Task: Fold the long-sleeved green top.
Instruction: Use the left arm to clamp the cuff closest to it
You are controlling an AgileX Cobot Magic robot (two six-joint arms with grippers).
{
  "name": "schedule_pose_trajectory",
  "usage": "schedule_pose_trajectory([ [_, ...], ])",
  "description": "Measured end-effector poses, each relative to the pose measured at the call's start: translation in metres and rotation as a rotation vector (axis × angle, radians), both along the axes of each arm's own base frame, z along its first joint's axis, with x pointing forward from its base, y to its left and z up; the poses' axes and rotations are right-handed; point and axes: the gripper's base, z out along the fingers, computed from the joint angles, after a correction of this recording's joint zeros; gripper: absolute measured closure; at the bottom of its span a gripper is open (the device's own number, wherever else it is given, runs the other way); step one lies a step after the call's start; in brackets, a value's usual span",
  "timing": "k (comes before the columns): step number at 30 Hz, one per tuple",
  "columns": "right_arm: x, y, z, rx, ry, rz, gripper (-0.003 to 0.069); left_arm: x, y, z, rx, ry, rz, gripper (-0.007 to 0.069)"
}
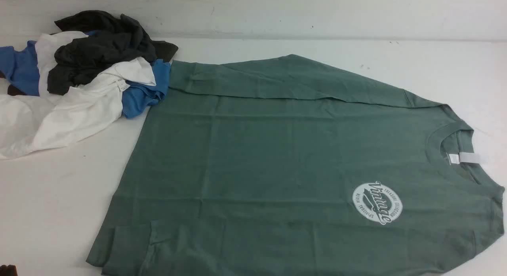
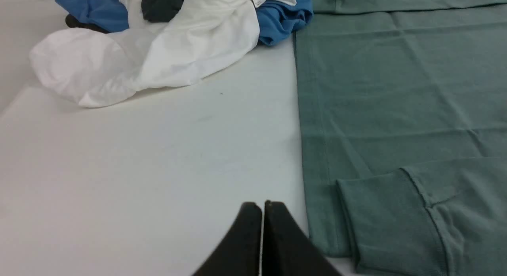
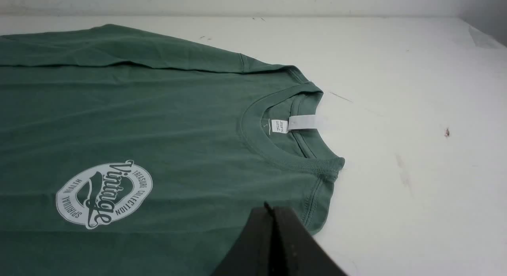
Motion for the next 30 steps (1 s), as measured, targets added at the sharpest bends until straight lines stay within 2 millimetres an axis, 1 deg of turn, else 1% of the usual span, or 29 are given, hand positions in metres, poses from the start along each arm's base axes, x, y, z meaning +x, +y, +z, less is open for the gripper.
schedule_pose_trajectory([
  [21, 0.0, 0.0, 0.0, 0.0, 0.0, 0.0, 0.0673, 0.001, 0.0, 0.001, -0.004, -0.017, 0.002, 0.0629],
  [23, 0.0, 0.0, 0.0, 0.0, 0.0, 0.0, 0.0673, 0.001, 0.0, 0.002, -0.031, -0.036, 0.004, 0.0629],
  [25, 0.0, 0.0, 0.0, 0.0, 0.0, 0.0, 0.0673, 0.003, -0.002, 0.008, -0.133, -0.105, 0.011, 0.0629],
  [26, 0.0, 0.0, 0.0, 0.0, 0.0, 0.0, 0.0673, 0.003, -0.002, 0.008, -0.14, -0.105, 0.012, 0.0629],
  [30, 0.0, 0.0, 0.0, 0.0, 0.0, 0.0, 0.0673, 0.004, -0.003, 0.019, -0.364, -0.218, 0.029, 0.0629],
])
